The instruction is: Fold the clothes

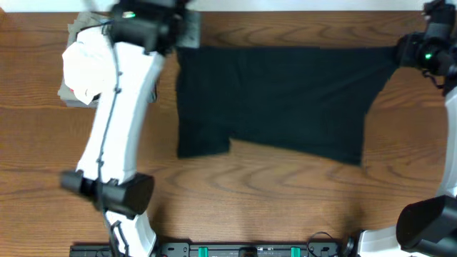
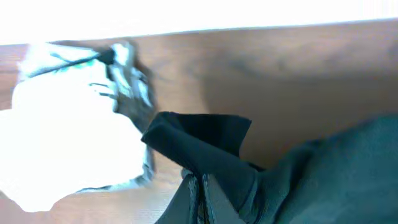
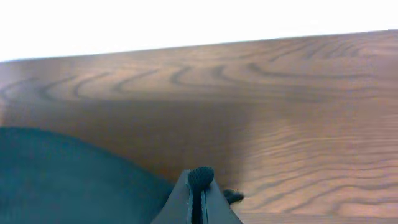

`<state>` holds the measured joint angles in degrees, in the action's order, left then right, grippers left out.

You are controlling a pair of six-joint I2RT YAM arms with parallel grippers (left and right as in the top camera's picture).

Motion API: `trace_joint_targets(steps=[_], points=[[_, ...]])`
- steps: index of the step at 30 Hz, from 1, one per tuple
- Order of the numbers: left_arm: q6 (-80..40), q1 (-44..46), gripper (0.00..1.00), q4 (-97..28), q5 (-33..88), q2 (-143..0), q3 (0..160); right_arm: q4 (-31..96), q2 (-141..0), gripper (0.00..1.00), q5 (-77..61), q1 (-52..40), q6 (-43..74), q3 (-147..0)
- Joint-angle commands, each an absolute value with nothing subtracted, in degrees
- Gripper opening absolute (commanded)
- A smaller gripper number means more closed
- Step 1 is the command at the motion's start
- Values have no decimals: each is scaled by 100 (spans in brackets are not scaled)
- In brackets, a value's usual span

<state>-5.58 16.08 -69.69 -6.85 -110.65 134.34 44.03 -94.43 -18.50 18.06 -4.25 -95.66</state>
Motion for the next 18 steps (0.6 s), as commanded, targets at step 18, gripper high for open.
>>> trace_joint_targets(steps=[18], points=[[-1133,1297,6,-8333,-851,-10525,13325,6943,-9290,1,-1911,2580,-443,-10938]])
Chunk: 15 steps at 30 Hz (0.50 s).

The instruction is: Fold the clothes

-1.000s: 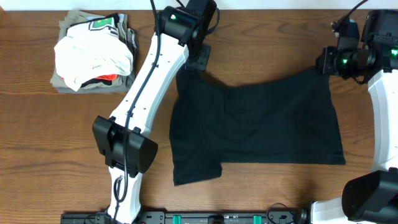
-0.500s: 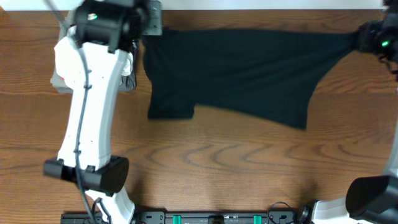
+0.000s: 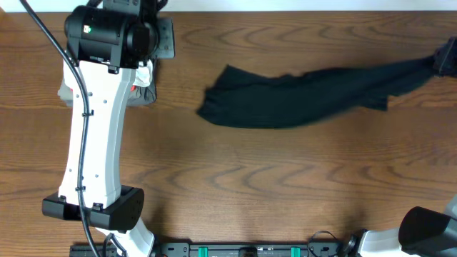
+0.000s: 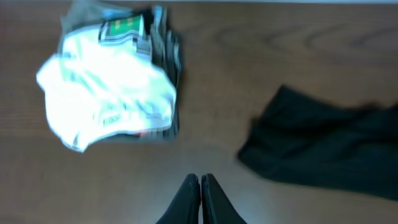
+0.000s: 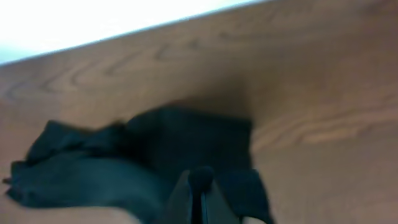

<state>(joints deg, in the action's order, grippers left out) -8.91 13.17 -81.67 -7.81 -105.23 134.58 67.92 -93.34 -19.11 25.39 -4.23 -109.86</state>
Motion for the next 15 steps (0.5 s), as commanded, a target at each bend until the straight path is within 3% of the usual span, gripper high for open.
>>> trace_joint_targets(steps=[1,7,15], points=[[-1131,1297,6,-8394,-812,-10525,13251,7019,-9290,1,-1914,2582,-443,-10925],[-1000,1393,6,-7959,-67,-10619,12580,7273,-9290,1,-2191,2580,-576,-10766],[25,2152,6,-6071,1144,-11131,11629,7089,-9292,1,-2237,2502,-633,-10444]])
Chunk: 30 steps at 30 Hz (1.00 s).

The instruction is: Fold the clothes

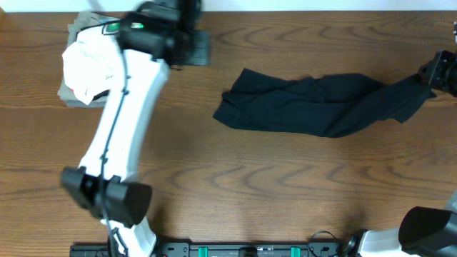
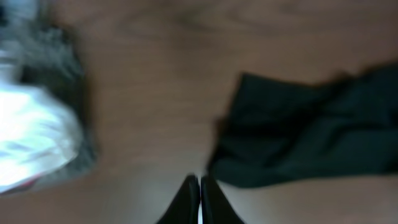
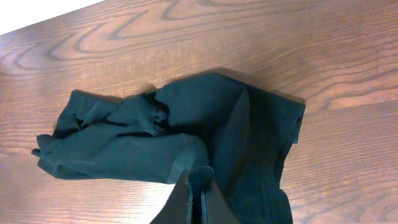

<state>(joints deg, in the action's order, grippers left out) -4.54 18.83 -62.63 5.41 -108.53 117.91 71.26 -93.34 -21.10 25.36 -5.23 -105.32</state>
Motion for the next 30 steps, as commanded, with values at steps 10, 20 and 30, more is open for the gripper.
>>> trace_joint_targets(steps=[10,20,30], points=[[851,3258,44,-4456,1354,-12285,11629,7074,-9292,1,-2224,2473,-633,-10422],[1291,3804,75,-3546,2250,-12964,11629,7120,-9292,1,-2123,2469,-631,-10422],[1284,4032,88,-2689,2338,-13653,11629,7164,-9292,1,-2121,2469,-631,-10422]])
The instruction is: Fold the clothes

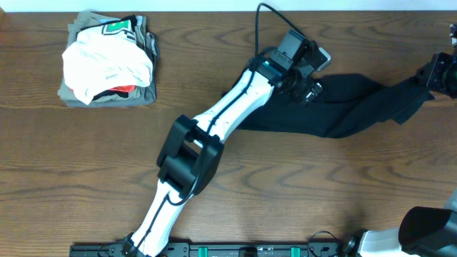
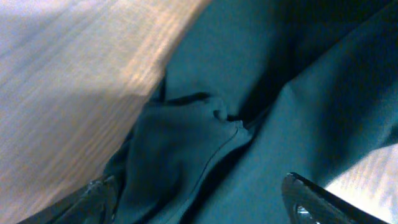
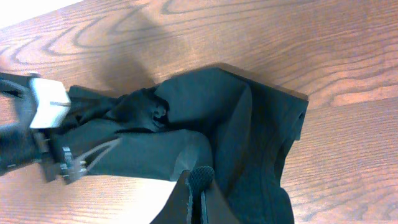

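A dark teal garment (image 1: 357, 107) lies crumpled in a long strip across the far right of the table. My left gripper (image 1: 308, 84) hovers open over its bunched left end; in the left wrist view the gripper (image 2: 199, 202) has its fingers (image 2: 102, 190) spread wide over folds of the cloth (image 2: 205, 124). My right gripper (image 1: 432, 77) is at the far right, shut on the garment's right end. In the right wrist view that gripper (image 3: 200, 177) pinches the cloth (image 3: 205, 106), and the left gripper (image 3: 43, 124) shows at the left.
A stack of folded clothes (image 1: 107, 61), white on top, sits at the far left corner. The left arm (image 1: 214, 128) stretches diagonally across the wooden table (image 1: 285, 193) from the front edge. The table's far edge runs just behind the garment.
My left gripper was shut in the air between the stack and the garment; now it is open right over the garment's left end. The right gripper and the garment have barely moved.
The garment was spread flat with both grippers shut on its far corners. Then the left had let go and was by the stack, the cloth bunched toward the right gripper. It then lay as a crumpled strip, where the left gripper now stands open.
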`<state>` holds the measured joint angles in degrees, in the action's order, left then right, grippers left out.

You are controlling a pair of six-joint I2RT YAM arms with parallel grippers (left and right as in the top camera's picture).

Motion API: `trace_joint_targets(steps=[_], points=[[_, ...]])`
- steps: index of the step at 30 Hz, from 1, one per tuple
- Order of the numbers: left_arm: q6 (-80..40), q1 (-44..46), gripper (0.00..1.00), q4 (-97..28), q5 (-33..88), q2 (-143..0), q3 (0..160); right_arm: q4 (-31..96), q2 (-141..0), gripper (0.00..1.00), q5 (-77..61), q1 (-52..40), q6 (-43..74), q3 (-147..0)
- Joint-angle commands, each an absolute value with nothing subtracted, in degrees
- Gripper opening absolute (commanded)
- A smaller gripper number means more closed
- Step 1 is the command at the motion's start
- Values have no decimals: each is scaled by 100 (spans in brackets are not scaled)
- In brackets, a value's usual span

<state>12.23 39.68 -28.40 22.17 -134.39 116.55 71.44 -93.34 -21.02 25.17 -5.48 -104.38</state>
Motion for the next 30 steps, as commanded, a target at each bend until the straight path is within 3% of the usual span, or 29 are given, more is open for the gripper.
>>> trace_joint_targets(steps=[1,10,21,28,30], points=[[1282,4047,88,-2620,2338,-13697,11629,7166,-9292,1,-2121,2469,-631,-10422],[814,4082,95,-1645,2005,-14145,11629,7196,-9292,1,-2119,2469,-635,-10422],[373,4108,93,-1107,1986,-14490,11629,7244,-9292,1,-2080,2469,-655,-10422],[351,4200,67,-1015,1944,-14575,11629,7244,-9292,1,-2078,2469,-655,-10422],[231,4226,43,-980,1647,-14575,11629,7247,-9292,1,-2078,2469,-655,-10422]])
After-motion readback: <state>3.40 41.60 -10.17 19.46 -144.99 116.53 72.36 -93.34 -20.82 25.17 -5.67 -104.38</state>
